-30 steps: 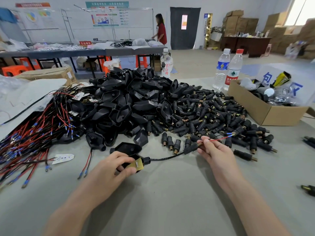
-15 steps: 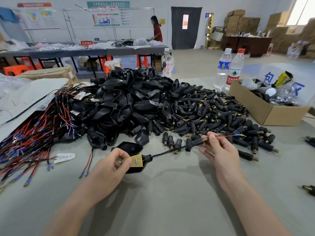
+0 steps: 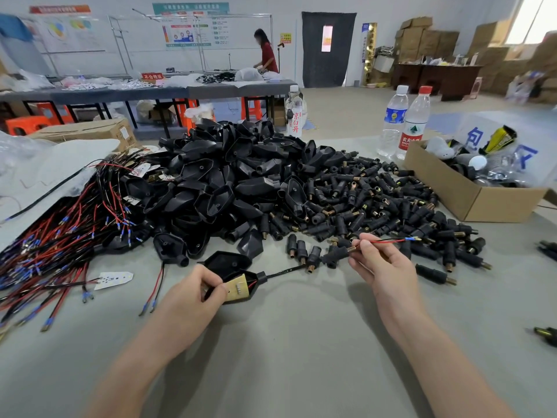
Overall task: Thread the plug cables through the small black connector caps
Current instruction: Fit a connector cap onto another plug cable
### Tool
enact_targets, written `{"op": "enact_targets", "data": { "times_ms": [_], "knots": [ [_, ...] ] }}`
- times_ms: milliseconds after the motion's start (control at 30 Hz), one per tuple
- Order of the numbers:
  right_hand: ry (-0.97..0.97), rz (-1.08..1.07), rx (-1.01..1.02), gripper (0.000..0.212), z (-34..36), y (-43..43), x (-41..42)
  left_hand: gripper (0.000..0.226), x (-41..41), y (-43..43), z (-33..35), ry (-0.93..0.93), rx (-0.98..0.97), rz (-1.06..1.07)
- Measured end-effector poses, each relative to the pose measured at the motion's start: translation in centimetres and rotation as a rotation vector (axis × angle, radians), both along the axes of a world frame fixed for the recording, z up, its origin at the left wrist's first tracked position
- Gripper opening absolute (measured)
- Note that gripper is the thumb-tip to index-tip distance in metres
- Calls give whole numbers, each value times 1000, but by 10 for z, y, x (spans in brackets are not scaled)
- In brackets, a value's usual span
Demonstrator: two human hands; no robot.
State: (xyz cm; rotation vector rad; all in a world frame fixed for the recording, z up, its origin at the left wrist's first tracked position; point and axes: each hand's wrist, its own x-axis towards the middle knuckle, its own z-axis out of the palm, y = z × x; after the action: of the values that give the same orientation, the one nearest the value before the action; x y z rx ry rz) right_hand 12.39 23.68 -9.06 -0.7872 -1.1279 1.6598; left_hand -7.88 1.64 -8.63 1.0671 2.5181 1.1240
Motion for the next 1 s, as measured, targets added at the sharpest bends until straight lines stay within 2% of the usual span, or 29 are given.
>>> {"op": "enact_targets", "data": {
  "times_ms": [100, 200, 300, 433, 567, 767, 1000],
  "knots": [
    [-17, -4, 26, 13, -1, 0, 0, 19, 0, 1, 0, -64, 50, -14],
    [-33, -21, 47, 13, -1, 0, 0, 16, 3, 2, 1, 2, 7, -65],
    [-54, -58, 71, 12, -1, 0, 0, 26, 5, 2, 2, 99, -54, -141],
    [-92, -103, 100, 11, 0, 0, 1, 20, 8, 2, 3, 77, -25, -178],
    [-99, -140, 123, 9, 1, 1, 4, 21, 8, 1, 2, -31, 59, -186],
    [-24, -189, 100, 9, 4, 1, 6, 17, 10, 9, 5, -443, 248, -169],
    [193, -227, -81, 10, 6, 2, 5, 17, 20, 11, 10, -581, 297, -193]
  ]
}}
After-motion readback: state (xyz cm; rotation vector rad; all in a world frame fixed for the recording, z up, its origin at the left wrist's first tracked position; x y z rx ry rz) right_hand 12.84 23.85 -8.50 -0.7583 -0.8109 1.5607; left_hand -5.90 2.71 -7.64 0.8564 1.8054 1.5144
